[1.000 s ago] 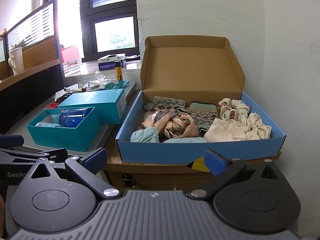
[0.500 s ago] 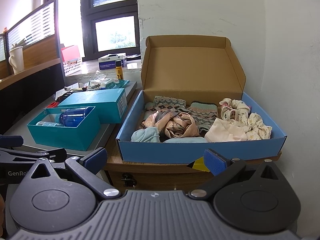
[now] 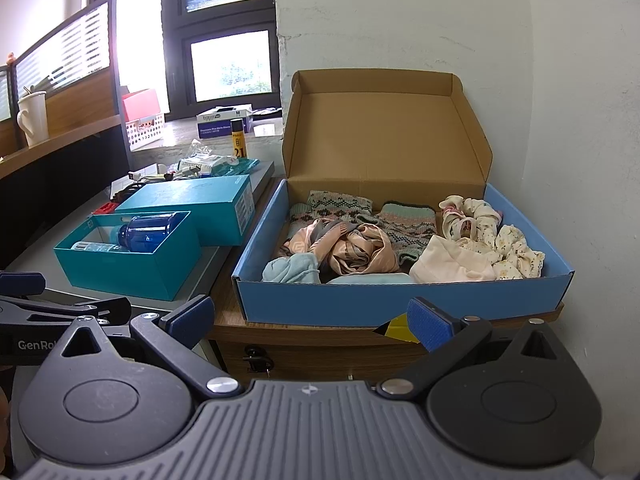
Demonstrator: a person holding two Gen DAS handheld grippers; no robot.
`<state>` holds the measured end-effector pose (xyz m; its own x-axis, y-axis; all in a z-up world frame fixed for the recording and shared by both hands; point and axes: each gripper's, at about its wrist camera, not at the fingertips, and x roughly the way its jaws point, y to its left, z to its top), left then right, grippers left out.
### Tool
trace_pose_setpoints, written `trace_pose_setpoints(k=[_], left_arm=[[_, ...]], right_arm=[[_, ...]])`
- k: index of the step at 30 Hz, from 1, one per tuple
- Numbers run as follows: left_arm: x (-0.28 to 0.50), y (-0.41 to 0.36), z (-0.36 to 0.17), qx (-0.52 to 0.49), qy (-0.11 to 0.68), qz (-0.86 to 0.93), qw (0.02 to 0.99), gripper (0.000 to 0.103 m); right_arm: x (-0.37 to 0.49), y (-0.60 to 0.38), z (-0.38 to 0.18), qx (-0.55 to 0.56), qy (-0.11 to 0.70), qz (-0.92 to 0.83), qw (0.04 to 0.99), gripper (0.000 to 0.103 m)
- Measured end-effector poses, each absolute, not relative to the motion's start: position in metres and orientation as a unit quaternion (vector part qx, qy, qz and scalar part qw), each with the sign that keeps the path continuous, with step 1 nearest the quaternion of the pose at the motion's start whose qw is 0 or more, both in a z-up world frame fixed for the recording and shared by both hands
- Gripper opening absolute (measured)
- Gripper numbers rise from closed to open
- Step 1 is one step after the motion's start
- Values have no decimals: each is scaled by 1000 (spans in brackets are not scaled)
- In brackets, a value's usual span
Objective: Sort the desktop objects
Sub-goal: 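Move both tools toward the teal box holding the bottles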
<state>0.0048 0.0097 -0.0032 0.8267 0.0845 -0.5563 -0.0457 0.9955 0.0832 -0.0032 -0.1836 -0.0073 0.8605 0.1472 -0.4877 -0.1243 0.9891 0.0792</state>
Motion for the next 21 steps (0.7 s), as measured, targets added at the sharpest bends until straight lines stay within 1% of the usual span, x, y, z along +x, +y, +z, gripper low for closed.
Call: trace_pose_setpoints(k=[21], left_arm=[[9,13,-7,30,302,38,952,103]], right_arm=[[0,-183,-10,23,261,70,963,103]])
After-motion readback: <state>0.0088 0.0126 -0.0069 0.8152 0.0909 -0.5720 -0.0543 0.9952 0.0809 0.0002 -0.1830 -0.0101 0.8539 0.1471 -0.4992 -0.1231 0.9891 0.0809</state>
